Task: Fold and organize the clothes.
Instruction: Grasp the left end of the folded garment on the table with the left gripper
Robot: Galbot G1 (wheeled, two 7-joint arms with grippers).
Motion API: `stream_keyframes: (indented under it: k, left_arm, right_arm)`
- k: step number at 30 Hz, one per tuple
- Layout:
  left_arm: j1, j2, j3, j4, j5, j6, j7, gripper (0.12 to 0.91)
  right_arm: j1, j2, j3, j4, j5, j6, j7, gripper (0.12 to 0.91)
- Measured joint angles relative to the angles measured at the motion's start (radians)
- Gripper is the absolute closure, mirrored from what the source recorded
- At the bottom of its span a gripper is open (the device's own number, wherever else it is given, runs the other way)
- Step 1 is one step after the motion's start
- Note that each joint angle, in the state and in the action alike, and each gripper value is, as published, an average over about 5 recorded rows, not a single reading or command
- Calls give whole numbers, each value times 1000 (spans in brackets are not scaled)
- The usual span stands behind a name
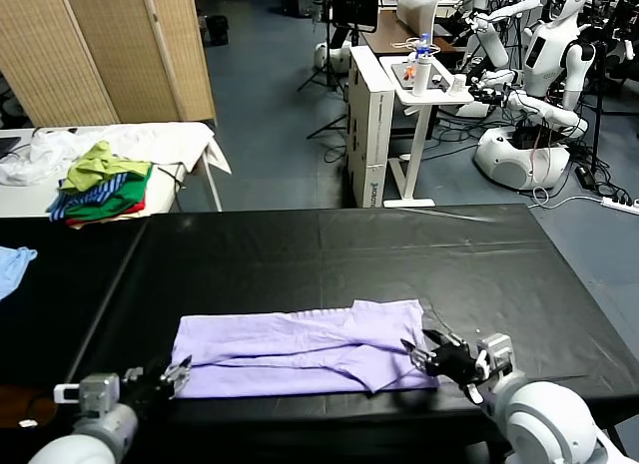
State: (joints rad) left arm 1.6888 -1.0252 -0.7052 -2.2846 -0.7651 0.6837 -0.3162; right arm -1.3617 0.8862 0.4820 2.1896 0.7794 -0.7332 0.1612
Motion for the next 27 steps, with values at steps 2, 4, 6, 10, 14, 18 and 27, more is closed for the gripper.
stream_keyframes:
  k: [2,4,6,10,14,18,27]
  left_arm:
    - [-27,-5,1,12,-11,-7,0,129]
    - [-61,-8,7,30,-20,-17,-2,125]
    - [-98,-10,20,52,-25,-29,-1,124]
    - [-163,-12,47,99,-33,-43,10,123]
    - [-214,-13,70,150,-35,-44,23,123]
    - [-248,-16,93,195,-35,-44,22,123]
    - [-270,-17,109,250,-30,-48,21,176]
  right_arm:
    - [30,25,-10,-35,-3,12,17,119]
    - [59,48,-24,-71,-5,30,31,119]
    - [86,68,-38,-104,-5,47,44,118]
    - [131,106,-64,-164,-5,70,71,118]
    - [157,138,-84,-208,-6,73,83,122]
    - [170,161,-96,-239,-11,74,87,207]
    - [188,201,-116,-290,-41,78,80,459]
